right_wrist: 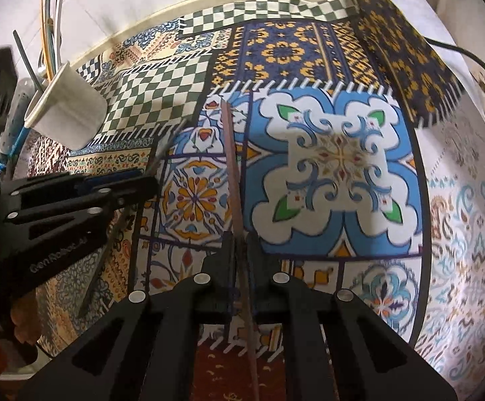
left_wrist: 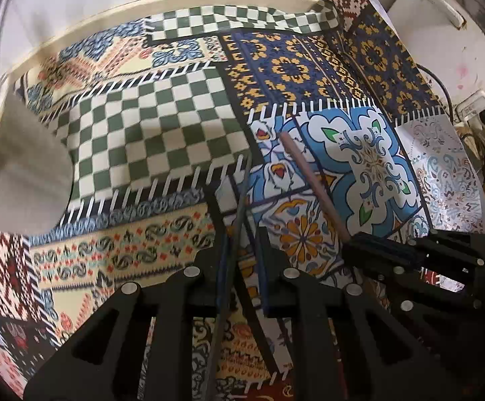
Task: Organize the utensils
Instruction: 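Grasp a dark chopstick with the left tool while the right tool holds the pink chopstick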
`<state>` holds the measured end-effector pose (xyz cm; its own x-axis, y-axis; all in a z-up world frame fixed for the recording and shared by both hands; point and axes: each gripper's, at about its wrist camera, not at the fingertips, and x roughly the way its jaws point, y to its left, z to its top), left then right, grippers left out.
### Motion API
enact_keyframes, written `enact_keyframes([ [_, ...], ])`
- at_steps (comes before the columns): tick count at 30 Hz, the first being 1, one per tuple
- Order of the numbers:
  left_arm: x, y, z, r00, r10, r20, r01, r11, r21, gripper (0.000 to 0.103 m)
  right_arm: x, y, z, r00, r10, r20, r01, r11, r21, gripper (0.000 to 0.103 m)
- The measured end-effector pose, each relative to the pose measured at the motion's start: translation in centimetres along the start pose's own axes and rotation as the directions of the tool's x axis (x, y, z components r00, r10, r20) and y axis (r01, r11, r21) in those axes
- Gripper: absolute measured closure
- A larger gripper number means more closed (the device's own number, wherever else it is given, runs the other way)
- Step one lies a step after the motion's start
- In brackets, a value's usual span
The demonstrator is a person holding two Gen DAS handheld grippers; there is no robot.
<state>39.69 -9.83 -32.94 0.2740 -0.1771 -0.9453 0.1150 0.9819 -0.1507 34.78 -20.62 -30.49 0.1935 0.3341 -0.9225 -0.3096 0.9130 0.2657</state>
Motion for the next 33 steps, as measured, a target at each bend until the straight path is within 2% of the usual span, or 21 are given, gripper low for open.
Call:
enact_keyframes([
  [2, 0.3, -0.3, 0.5, 1.000, 0.020, -0.005, -0.020, 0.999, 0.030, 0.088, 0.2, 0.0, 0.6, 1.000, 0.011, -0.004, -0.011, 1.000, -0.006, 0.096],
  [5, 0.7, -0.7, 0.9, 0.999, 0.051, -0.009, -0.050, 0.996, 0.077, 0.096, 0.7, 0.1, 1.8, 1.000, 0.027, -0.010, -0.027, 0.999, -0.019, 0.096],
  [8, 0.7, -0.3, 0.9, 0.999, 0.038, -0.009, -0.037, 0.994, 0.101, 0.097, 1.0, 0.2, 2.7, 0.999, 0.039, -0.015, -0.040, 0.999, -0.034, 0.096],
  [14, 0.8, 0.0, 1.3, 1.000, 0.018, -0.014, -0.016, 0.994, 0.105, 0.099, 1.6, 0.7, 3.8, 0.999, 0.042, 0.006, -0.042, 0.996, -0.076, 0.097],
  [18, 0.4, 0.7, 1.3, 1.000, 0.014, -0.025, -0.013, 0.998, 0.060, 0.099, 1.7, 1.3, 3.9, 1.000, 0.014, 0.007, -0.013, 0.995, -0.097, 0.097],
  [21, -1.4, 1.3, 0.9, 1.000, 0.007, 0.011, -0.008, 0.999, 0.043, 0.099, 1.4, 1.5, 3.7, 1.000, 0.011, 0.008, -0.010, 0.997, -0.075, 0.097],
  [27, -6.3, 1.2, -0.2, 0.994, -0.007, 0.109, 0.001, 0.999, 0.051, 0.099, -1.3, 2.1, 2.8, 0.997, 0.024, 0.069, -0.019, 0.997, -0.070, 0.097],
  [33, -11.6, 0.6, -2.3, 0.971, 0.003, 0.238, -0.020, 0.997, 0.070, 0.099, -5.5, 3.3, 2.2, 0.985, 0.032, 0.169, -0.019, 0.997, -0.075, 0.097],
])
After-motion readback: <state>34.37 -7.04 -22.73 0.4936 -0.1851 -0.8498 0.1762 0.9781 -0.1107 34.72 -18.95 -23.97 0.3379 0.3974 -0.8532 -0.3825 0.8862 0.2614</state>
